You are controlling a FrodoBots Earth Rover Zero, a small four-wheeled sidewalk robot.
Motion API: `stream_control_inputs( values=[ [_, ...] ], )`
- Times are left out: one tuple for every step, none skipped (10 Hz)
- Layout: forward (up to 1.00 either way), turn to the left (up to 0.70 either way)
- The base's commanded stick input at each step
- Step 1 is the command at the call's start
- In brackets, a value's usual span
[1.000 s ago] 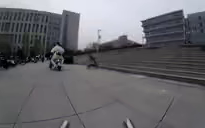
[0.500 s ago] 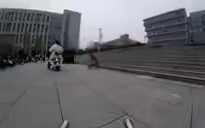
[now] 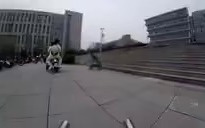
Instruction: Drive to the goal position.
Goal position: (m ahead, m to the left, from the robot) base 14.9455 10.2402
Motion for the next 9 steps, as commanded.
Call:
stream_control_inputs(
  values=[
    [0.85, -0.03],
    [0.85, -0.03],
    [0.85, -0.03],
    [0.85, -0.03],
    [0.85, -0.03],
    [0.85, -0.03],
    [0.85, -0.03],
    [0.85, -0.03],
    [0.85, -0.03]
  ],
)
